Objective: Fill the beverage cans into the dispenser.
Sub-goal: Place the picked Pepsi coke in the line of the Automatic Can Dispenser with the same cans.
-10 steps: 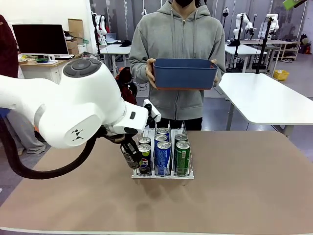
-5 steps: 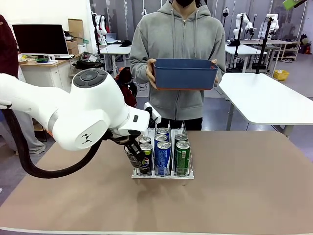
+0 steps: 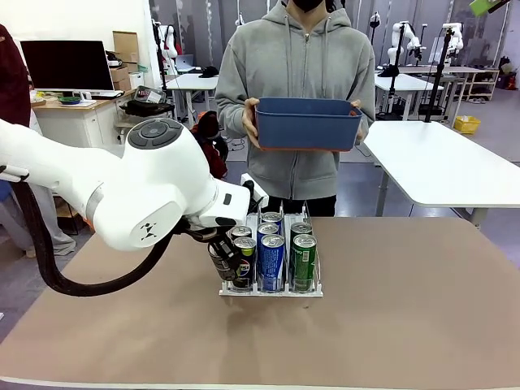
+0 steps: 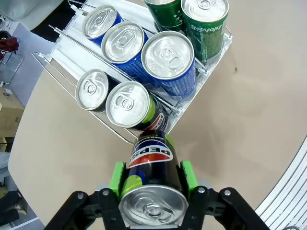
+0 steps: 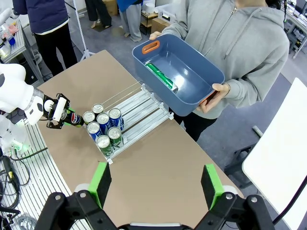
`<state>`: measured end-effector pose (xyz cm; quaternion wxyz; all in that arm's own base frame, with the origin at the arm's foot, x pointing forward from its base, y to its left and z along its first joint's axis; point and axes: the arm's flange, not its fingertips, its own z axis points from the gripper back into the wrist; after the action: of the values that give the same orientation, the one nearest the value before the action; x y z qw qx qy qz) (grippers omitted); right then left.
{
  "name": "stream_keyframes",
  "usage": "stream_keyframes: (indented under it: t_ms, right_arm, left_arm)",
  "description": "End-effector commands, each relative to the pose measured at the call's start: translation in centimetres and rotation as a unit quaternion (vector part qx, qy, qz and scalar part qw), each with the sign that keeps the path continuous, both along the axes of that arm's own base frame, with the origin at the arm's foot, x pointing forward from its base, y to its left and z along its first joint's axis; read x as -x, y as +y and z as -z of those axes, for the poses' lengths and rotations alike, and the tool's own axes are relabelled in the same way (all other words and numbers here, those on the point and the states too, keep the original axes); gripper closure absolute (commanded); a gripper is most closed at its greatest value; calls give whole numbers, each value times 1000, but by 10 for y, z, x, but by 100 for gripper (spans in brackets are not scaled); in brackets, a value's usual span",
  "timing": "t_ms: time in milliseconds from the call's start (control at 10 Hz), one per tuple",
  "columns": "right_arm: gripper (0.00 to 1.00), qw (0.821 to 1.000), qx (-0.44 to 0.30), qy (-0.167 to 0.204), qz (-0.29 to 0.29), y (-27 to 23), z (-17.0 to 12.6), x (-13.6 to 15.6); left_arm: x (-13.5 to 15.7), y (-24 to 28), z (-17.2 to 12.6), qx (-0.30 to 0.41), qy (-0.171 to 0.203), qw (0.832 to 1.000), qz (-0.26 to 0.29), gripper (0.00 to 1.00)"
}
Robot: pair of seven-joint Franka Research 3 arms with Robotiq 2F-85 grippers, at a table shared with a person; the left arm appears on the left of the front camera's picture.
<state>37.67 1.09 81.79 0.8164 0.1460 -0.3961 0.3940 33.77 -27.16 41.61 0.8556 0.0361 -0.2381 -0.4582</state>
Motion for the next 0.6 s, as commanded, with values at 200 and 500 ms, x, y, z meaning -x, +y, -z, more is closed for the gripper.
stream_keyframes:
  t_ms: [200,500]
  right_arm:
    - [0,1000,-1,2,-2,0,2,1]
    - [0,1000,-1,2,-2,0,2,1]
  left_arm:
    - [4,-5,0,23,33,999,27,42]
    - [-21,-12,-1,6,9,1000,8,42]
